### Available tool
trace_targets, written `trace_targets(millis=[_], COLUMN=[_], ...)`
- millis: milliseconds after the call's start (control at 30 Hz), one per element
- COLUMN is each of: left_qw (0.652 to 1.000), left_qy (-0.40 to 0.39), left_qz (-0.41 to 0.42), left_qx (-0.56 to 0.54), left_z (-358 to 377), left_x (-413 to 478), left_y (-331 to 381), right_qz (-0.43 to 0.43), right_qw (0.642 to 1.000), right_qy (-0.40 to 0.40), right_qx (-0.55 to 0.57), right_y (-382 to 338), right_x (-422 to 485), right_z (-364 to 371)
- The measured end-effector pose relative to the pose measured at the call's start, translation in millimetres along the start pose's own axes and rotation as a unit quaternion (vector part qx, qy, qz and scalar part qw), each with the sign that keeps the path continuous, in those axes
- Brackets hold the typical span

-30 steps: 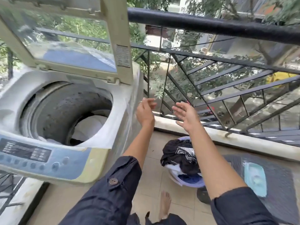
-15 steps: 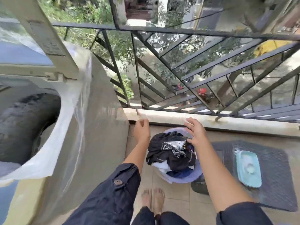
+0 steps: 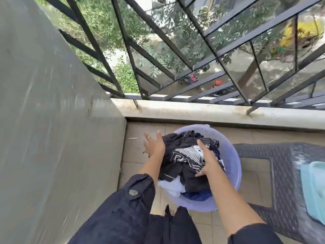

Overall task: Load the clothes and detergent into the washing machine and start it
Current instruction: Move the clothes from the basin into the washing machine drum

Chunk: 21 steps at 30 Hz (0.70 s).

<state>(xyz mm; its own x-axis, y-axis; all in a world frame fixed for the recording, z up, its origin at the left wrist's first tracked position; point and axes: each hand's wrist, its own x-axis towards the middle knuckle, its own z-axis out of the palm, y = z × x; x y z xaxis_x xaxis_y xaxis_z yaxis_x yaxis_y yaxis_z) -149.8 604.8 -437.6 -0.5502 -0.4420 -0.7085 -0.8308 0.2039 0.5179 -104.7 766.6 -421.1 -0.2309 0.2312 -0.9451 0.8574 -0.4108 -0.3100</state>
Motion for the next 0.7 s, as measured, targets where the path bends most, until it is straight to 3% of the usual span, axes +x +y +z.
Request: trace_targets(millis=[200, 300, 400, 567, 700], left_qw=[0.993, 0.980, 0.989, 0.995, 0.988], left_qy=[-0.091, -0.108, -0.081, -0.103, -0.141], left_qz=[-0.004, 0.021, 0.031, 0.005, -0.013], left_qx=[0.080, 0.168, 0.124, 0.004, -0.068], left_z=[35, 29, 10, -16, -33], left_x=[22, 6, -23, -82, -119], left_y=[-18, -20, -20, 3, 23], right_qz=[-0.007, -0.019, -0.016, -0.054, -0.050], right_qw=[0.999, 0.998, 0.993, 0.965, 0.955], right_qy=[0.030, 0.067, 0.074, -0.013, -0.002], right_qx=[-0.040, 0.002, 0.086, 0.256, 0.292], right_y=[8, 14, 17, 17, 8], right_x=[43, 38, 14, -41, -88], right_z=[15, 9, -2, -22, -36])
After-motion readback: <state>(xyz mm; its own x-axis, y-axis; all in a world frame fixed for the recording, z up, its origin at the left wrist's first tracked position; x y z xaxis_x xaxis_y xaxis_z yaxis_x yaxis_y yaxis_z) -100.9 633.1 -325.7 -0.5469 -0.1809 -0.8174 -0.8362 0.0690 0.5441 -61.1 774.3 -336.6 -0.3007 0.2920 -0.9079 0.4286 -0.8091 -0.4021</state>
